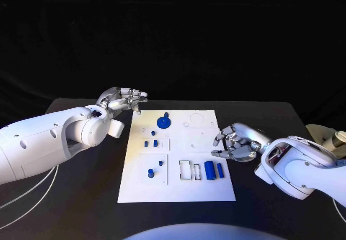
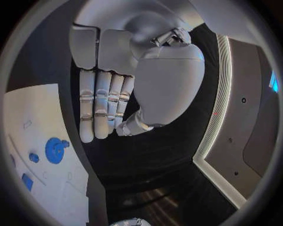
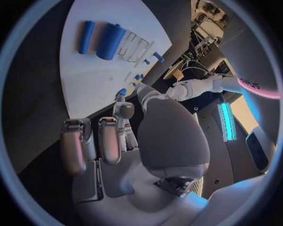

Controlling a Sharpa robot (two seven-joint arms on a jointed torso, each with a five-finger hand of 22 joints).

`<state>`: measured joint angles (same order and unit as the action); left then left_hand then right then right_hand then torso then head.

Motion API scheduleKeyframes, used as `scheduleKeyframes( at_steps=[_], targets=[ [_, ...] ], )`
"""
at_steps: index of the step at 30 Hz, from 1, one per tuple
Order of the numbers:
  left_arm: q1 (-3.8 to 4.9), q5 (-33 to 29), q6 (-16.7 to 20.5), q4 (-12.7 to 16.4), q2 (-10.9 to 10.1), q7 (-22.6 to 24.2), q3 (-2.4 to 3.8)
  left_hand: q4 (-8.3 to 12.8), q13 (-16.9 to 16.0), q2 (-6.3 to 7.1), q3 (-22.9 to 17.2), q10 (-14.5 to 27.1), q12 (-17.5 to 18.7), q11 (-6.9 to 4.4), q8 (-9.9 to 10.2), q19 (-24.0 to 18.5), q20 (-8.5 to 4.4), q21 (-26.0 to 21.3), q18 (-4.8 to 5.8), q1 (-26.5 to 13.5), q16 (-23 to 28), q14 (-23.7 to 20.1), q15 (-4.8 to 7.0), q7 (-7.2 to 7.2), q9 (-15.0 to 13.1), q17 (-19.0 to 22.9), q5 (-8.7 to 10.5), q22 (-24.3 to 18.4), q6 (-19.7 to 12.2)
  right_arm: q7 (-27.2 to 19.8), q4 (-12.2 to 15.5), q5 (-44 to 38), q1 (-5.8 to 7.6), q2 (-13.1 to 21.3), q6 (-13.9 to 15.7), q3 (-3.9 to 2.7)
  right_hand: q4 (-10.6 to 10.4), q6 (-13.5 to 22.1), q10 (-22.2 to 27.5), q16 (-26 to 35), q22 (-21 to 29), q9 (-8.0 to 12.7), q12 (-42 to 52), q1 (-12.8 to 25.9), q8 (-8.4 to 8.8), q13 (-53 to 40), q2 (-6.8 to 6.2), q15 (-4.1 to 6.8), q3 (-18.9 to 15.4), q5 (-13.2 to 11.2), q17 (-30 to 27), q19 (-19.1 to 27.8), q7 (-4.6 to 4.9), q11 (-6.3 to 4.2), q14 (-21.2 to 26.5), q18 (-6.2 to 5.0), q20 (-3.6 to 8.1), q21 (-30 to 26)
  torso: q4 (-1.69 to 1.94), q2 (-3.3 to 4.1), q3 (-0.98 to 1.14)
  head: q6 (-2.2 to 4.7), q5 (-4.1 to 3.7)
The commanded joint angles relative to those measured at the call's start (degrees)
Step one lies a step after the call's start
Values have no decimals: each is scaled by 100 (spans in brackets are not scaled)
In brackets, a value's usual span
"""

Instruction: Assemble the parts on the task board

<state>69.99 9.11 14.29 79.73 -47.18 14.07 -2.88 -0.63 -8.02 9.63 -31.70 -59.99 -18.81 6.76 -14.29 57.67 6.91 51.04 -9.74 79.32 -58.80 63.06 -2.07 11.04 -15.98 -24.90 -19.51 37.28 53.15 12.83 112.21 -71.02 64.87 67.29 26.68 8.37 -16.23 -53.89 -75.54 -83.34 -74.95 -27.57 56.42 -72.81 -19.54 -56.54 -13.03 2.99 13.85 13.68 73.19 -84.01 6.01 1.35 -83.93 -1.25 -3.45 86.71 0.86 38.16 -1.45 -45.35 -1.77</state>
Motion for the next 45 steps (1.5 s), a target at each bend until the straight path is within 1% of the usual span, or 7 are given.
scheduleKeyframes(
  at_steps=[1,5,10,15,30,36,45],
  targets=[
    [6,-71,-60,18,7,50,-9,-14,-9,-11,28,29,-39,2,-20,9,25,-20,-86,-59,-24,-22,0,-6,8,7,5,-9,-25,643,137,-291,-126,90,115,40,-29,48,18,-31,-1417,-62,246,156,-103,-288,5,-27,-154,269,29,-507,-3,-3,-328,64,15,50,-56,-40,-3,-54,-73],
    [5,-79,-63,20,4,53,-17,-22,-9,-13,32,32,-42,2,-21,10,26,-25,-86,-67,-26,-23,-1,-6,9,8,5,-13,-26,971,195,-723,-303,85,176,84,-34,8,-206,-79,-1455,-119,792,238,-225,-846,71,-3,-293,215,126,-546,-39,-32,-345,89,30,167,-74,-54,-9,-66,-84],
    [4,-85,-67,25,-3,53,-23,-22,-9,-13,32,32,-42,2,-21,10,26,-25,-86,-67,-26,-23,-1,-6,9,8,5,-13,-26,1246,155,-1083,-424,-11,177,103,-44,10,-273,-116,-1475,-148,1007,295,-297,-1087,105,7,-433,216,195,-566,-54,-46,-357,103,43,229,-73,-57,-7,-67,-83],
    [4,-89,-68,32,-13,52,-26,-22,-9,-13,32,32,-42,2,-21,10,26,-25,-86,-67,-26,-23,-1,-6,9,8,5,-13,-26,1407,81,-1269,-531,-162,188,110,-54,34,-261,-131,-1480,-163,1040,445,-348,-1161,196,9,-606,172,220,-571,-60,-49,-359,106,46,244,-65,-49,-20,-60,-91],
    [3,-101,-110,55,-44,28,-28,-37,-10,-24,33,36,-53,0,-27,13,28,-38,-87,-74,-31,-25,-1,-9,9,9,1,-22,-23,1556,-233,-1412,-825,-656,97,112,-55,68,-246,-135,-1481,-170,1042,547,-384,-1205,269,8,-783,125,220,-573,-60,-45,-356,107,45,248,-74,-42,-6,-76,-67],
    [3,-112,-121,61,-61,12,-28,-40,-10,-23,35,38,-54,0,-27,13,28,-40,-86,-77,-32,-26,-1,-8,9,10,1,-23,-23,1592,-334,-1440,-885,-772,27,112,-55,70,-244,-134,-1482,-171,1041,552,-386,-1207,276,8,-795,128,217,-573,-60,-46,-356,107,45,248,-67,-44,-20,-81,-58],
    [3,-117,-143,79,-84,-15,-28,-40,-10,-23,35,38,-54,0,-27,13,28,-40,-86,-77,-32,-26,-1,-8,9,10,1,-23,-23,1665,-460,-1568,-934,-912,-101,112,-39,34,-306,-158,-1497,-185,1157,473,-439,-1332,334,16,-840,163,276,-590,-78,-59,-365,119,48,301,-73,-44,-22,-88,-40]
  ],
)
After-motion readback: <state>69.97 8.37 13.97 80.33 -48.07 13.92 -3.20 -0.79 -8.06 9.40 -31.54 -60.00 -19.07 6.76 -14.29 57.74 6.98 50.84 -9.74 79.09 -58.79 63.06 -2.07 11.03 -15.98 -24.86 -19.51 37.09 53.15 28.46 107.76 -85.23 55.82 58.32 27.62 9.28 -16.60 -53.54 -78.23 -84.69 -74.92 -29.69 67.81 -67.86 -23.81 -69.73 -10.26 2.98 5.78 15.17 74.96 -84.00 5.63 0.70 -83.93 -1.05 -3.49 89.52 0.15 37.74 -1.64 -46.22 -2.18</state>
